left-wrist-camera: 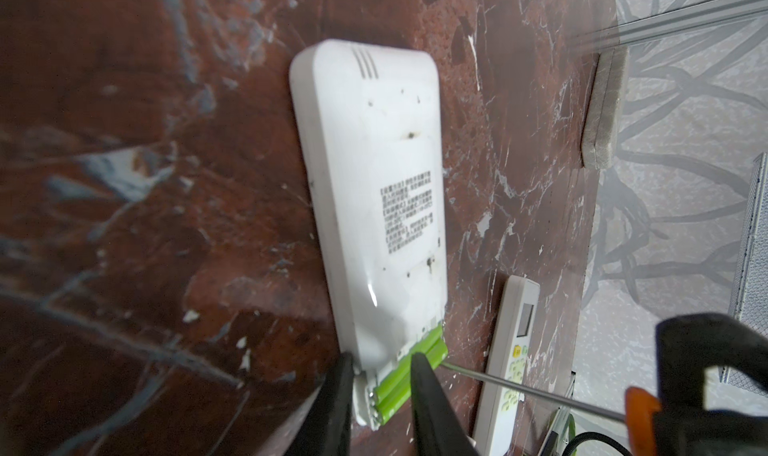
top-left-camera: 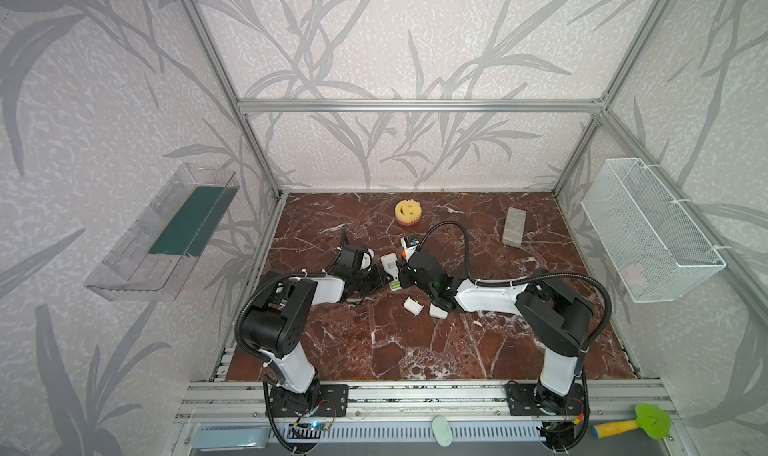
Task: Unload the batteries from the remote control
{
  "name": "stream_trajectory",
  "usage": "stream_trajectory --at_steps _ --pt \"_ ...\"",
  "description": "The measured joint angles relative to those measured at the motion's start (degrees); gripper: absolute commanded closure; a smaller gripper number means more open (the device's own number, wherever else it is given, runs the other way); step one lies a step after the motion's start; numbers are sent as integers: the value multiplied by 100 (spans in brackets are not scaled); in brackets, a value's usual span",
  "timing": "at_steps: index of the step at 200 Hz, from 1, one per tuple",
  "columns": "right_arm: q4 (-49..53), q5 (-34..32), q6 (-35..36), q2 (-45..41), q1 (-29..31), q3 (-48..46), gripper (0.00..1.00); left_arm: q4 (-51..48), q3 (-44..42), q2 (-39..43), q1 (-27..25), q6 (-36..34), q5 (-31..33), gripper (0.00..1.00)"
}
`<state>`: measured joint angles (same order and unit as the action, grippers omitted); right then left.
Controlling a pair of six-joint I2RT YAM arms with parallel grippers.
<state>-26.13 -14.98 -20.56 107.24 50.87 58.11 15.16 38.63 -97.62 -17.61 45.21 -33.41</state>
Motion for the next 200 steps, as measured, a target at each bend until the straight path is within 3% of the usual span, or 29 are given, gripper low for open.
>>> stream_trajectory --at_steps 113,200 --pt "-111 28 247 -2 -37 92 100 0 -24 0 0 2 2 76" --pt "-387 1071 763 66 -153 125 100 26 -20 -74 0 0 -55 76"
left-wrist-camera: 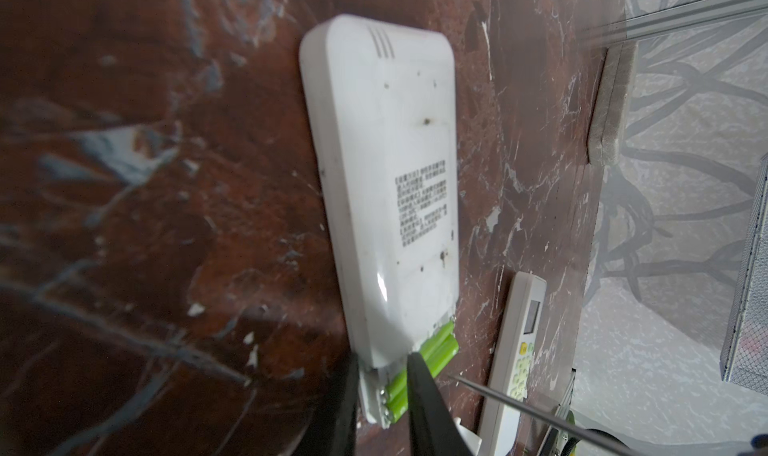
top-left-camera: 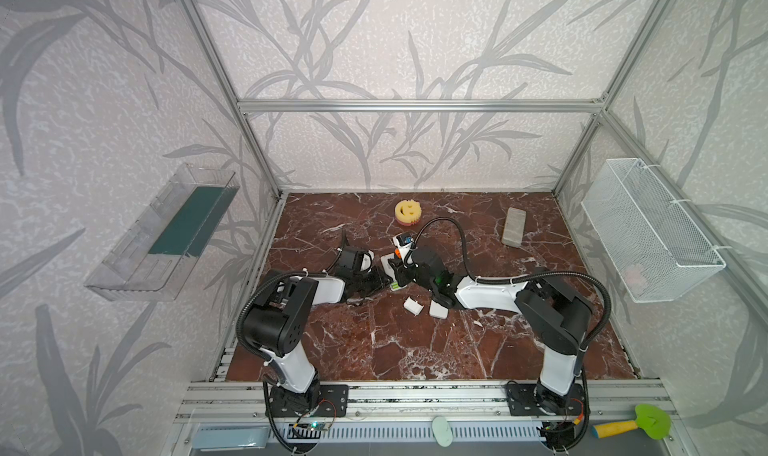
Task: Unload the batteries from the remote control
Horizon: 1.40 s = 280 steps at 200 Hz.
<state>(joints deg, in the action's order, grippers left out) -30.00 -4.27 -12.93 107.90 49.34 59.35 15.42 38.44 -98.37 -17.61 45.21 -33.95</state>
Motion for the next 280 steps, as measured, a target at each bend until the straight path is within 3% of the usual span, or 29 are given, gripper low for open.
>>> stream_trajectory --at_steps 121,222,280 --pt "44 1506 643 310 -557 221 100 37 155 -179 50 4 -125 75" --pt "-199 3521 1641 479 -848 85 100 -109 619 -492 195 50 -63 73" --pt "-468 3611 1862 503 -841 -20 100 -55 686 -568 199 140 -68 73"
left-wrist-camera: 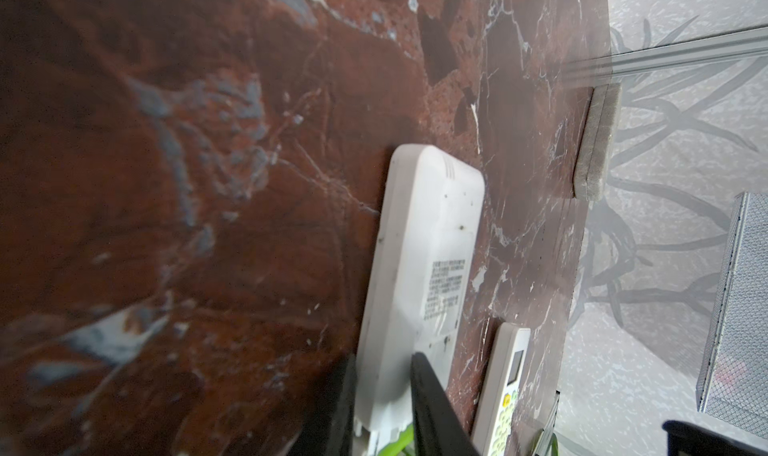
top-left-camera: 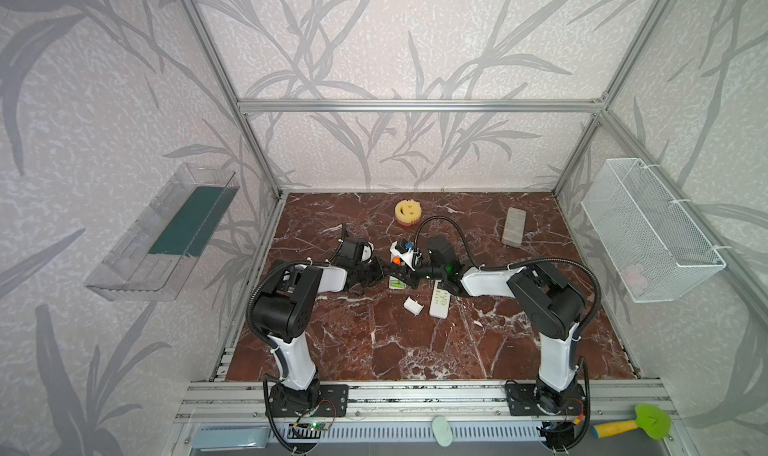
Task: Unload the batteries from the remote control
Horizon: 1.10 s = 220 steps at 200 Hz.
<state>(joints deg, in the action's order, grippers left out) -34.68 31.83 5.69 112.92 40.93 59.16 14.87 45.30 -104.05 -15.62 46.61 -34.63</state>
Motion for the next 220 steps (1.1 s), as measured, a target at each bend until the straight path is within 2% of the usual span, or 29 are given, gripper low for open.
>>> stream_trajectory --at_steps 62,138,220 --pt "-505 -129 -822 188 -155 -13 100 -7 0 2 0 7 -17 73" --pt "-1532 125 -2402 570 -575 -173 100 52 -35 2 0 11 -44 73" --pt "-1893 170 -2929 629 -623 -214 100 295 -201 20 9 87 -131 74"
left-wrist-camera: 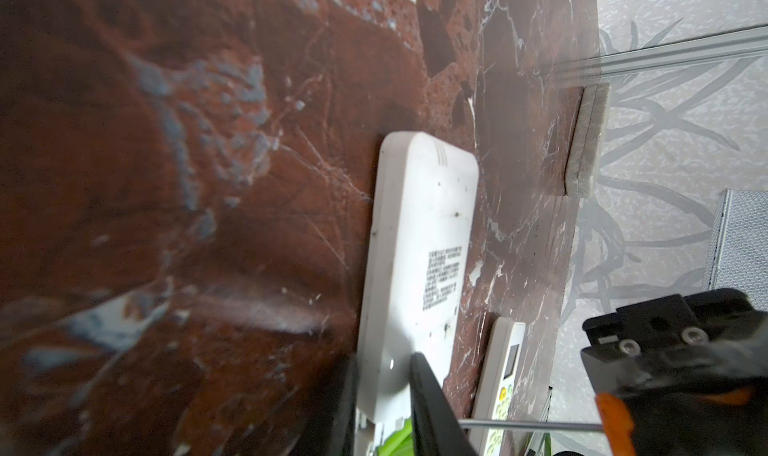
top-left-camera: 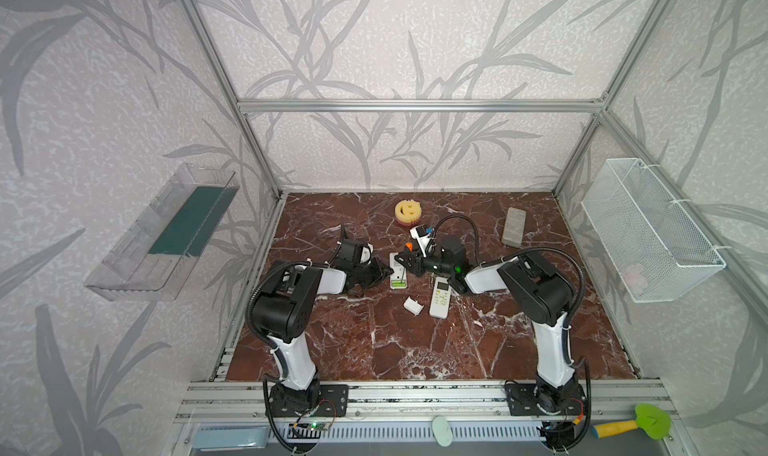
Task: Unload the batteries from the remote control
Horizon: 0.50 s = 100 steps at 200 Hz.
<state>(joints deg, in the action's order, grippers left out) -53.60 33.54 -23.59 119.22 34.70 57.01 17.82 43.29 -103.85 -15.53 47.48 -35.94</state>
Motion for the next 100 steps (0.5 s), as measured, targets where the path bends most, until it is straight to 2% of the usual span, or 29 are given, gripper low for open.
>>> stream_trajectory --at_steps 100 --pt "-57 149 -195 2 -17 2 100 295 -166 15 -33 184 -15 75"
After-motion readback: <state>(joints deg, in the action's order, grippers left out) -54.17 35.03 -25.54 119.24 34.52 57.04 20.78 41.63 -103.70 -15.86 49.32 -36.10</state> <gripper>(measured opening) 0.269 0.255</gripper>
